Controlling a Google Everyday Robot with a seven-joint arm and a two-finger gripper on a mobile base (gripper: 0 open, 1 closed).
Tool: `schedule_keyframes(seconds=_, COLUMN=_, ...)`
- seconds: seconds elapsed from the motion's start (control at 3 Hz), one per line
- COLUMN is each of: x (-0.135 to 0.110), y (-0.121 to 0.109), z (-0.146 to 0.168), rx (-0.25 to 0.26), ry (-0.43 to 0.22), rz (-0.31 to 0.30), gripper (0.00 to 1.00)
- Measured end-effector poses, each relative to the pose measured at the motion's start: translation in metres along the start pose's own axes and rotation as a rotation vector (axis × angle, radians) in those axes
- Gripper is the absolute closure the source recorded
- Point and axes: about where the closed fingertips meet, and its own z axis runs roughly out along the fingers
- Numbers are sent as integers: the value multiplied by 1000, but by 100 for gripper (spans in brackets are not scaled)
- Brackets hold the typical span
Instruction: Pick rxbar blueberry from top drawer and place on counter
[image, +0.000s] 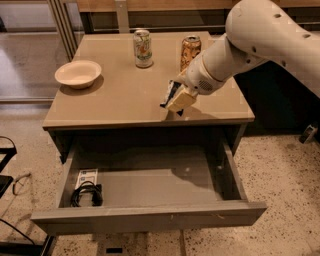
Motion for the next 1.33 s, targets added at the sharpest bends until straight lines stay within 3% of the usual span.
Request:
schedule_keyframes(seconds=0.33, x=-5, y=-39, z=27, rx=-6, ry=-25, rz=4, gripper=100)
schedule_keyframes(seconds=0.67, x=-3, y=-54, z=41, rx=-14, ry=-25, rz=18, gripper=100)
schedule_keyframes(seconds=1.33, x=17, y=-60, z=55, rx=-39, ry=13, rz=87, gripper=100)
